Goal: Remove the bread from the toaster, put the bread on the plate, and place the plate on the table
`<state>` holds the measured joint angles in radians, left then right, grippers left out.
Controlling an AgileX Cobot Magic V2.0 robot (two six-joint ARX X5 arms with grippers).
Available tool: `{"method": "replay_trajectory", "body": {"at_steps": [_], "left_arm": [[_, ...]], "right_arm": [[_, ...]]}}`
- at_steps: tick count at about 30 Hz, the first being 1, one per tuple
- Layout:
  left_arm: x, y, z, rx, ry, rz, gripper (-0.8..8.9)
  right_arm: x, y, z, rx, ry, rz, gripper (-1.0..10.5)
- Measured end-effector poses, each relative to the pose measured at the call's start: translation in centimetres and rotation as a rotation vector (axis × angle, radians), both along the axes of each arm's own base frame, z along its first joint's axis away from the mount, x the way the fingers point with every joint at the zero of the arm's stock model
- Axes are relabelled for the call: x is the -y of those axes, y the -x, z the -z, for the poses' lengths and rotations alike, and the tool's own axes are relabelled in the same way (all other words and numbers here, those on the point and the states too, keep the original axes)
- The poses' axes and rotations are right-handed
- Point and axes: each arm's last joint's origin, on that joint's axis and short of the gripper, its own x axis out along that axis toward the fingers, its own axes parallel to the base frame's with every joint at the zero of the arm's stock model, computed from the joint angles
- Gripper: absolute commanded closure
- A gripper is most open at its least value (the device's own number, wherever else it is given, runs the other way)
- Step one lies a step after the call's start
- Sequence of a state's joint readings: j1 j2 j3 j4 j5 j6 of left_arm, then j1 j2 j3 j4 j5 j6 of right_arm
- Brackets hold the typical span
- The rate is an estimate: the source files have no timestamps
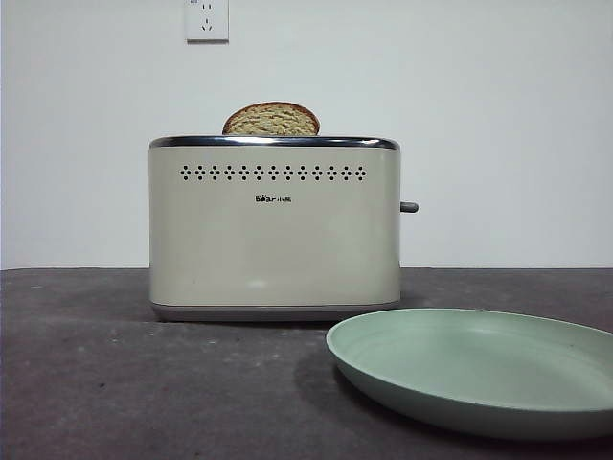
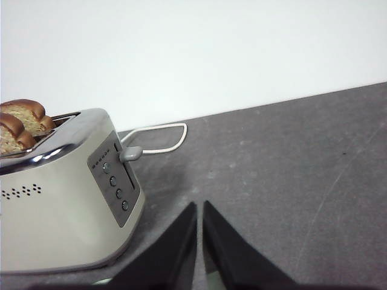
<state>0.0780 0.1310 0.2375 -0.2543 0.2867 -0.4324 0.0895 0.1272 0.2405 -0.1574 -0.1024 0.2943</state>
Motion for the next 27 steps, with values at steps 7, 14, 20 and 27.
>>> {"method": "replay_trajectory", "body": {"at_steps": [7,14,20,27], "left_arm": [[0.3,-0.6,-6.0,-0.064,-0.050,0.148,8.07],[0.9,-1.8,-10.1,-0.108,-0.143,0.345,8.07],[1.7,-2.6,-11.3,-0.181,-0.189,0.494,8.07],[2.6,-2.9,-11.9,-0.215,-0.243,0.608,7.99]], "right_arm": [[-0.3,-0.8,-5.1,-0.127,0.072,-0.090,9.4],[-0.8,-1.8,-9.8,-0.280,0.188,-0.251,9.4],[-1.4,-2.2,-12.0,-0.410,0.292,-0.357,9.4],[-2.0,-2.2,-12.1,-0.448,0.348,-0.419,9.4]]}}
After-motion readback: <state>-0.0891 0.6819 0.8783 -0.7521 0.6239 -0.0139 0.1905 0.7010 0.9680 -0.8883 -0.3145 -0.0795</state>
